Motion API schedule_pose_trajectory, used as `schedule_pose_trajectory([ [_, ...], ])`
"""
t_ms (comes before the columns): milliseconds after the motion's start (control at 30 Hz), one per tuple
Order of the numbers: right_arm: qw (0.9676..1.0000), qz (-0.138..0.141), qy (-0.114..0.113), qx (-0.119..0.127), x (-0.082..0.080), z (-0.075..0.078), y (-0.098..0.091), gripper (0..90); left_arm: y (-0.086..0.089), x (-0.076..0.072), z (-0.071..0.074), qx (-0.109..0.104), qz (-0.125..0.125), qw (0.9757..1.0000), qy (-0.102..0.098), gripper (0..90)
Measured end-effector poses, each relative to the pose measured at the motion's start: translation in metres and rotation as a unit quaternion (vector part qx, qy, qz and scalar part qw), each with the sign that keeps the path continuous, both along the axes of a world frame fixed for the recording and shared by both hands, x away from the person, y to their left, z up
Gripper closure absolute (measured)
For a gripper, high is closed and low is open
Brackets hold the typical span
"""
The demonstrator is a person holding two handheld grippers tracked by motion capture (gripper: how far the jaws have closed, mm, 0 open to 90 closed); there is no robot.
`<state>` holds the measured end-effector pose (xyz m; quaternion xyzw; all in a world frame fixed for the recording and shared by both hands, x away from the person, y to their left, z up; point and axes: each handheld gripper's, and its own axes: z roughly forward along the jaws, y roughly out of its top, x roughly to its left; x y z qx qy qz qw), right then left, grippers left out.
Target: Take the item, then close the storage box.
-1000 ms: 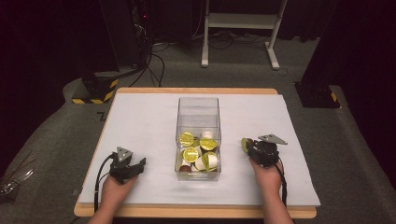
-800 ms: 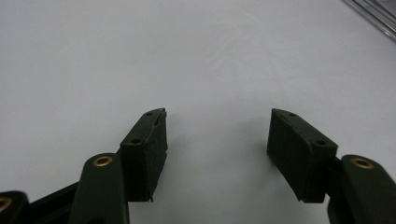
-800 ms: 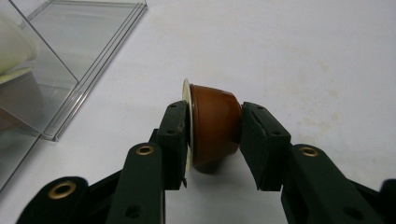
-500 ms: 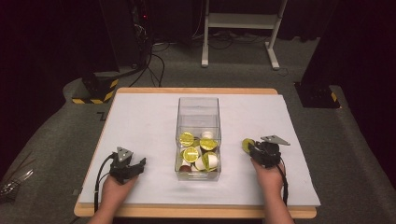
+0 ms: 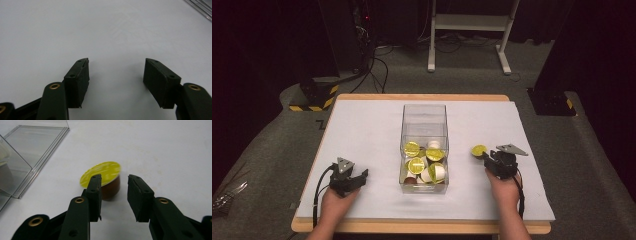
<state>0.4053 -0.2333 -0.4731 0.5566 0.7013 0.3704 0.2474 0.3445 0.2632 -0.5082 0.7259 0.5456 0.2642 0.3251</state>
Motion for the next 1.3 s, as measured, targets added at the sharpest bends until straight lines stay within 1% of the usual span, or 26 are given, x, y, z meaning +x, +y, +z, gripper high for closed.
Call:
schedule_pose_trajectory([
  [100, 1.0000, -0.001, -0.001, 0.003, -0.001, 0.003, -0.001, 64.3, 0.000, 0.000, 0.000, 0.002, 0.000, 1.0000, 0.000, 37.5],
  [167, 1.0000, 0.001, -0.007, 0.001, -0.003, 0.004, -0.001, 64.4, 0.000, 0.000, 0.000, -0.001, 0.000, 1.0000, 0.001, 37.5],
  [233, 1.0000, 0.000, -0.007, 0.005, -0.004, 0.005, 0.000, 64.3, 0.001, 0.001, 0.000, -0.001, -0.002, 1.0000, 0.002, 37.5],
  [433, 0.9999, 0.010, -0.008, -0.002, -0.005, 0.003, 0.004, 63.9, 0.000, 0.000, 0.000, -0.001, -0.001, 1.0000, 0.001, 37.6],
  [533, 0.9999, 0.013, -0.004, -0.004, -0.005, 0.000, 0.005, 62.6, -0.001, -0.001, 0.000, 0.007, -0.002, 1.0000, -0.003, 37.5],
  [667, 0.9999, 0.010, -0.005, 0.002, -0.007, -0.003, 0.005, 60.1, 0.000, 0.000, 0.000, 0.006, -0.002, 1.0000, -0.001, 37.4],
  [733, 0.9999, 0.007, -0.008, 0.004, -0.011, -0.003, 0.005, 58.2, 0.000, 0.000, 0.000, 0.006, -0.003, 1.0000, -0.001, 37.5],
  [800, 0.9999, 0.011, -0.008, 0.006, -0.016, -0.003, 0.003, 56.0, 0.000, 0.000, 0.000, 0.002, -0.001, 1.0000, -0.001, 37.6],
  [900, 0.9999, 0.014, -0.006, -0.001, -0.022, -0.005, 0.003, 52.7, 0.000, 0.000, 0.000, 0.004, -0.001, 1.0000, -0.001, 37.5],
  [1033, 0.9998, 0.016, -0.001, -0.008, -0.035, -0.013, -0.002, 47.5, 0.000, 0.000, 0.000, 0.005, -0.002, 1.0000, 0.000, 37.5],
  [1100, 0.9996, 0.026, 0.004, -0.008, -0.040, -0.018, -0.006, 45.3, 0.000, 0.000, 0.000, 0.002, 0.000, 1.0000, -0.001, 37.4],
  [1133, 0.9996, 0.026, 0.009, -0.007, -0.042, -0.021, -0.007, 45.4, 0.000, 0.000, 0.000, 0.004, -0.001, 1.0000, -0.001, 37.4],
  [1167, 0.9996, 0.025, 0.011, 0.000, -0.044, -0.022, -0.008, 46.0, 0.000, 0.000, 0.000, 0.006, -0.002, 1.0000, -0.001, 37.3],
  [1233, 0.9993, 0.035, 0.000, 0.010, -0.045, -0.019, -0.008, 49.0, 0.000, 0.000, 0.000, 0.006, -0.002, 1.0000, -0.001, 37.4],
  [1300, 0.9990, 0.041, -0.019, 0.009, -0.041, -0.010, -0.002, 55.1, 0.000, 0.000, 0.000, 0.001, 0.000, 1.0000, -0.001, 37.4],
])
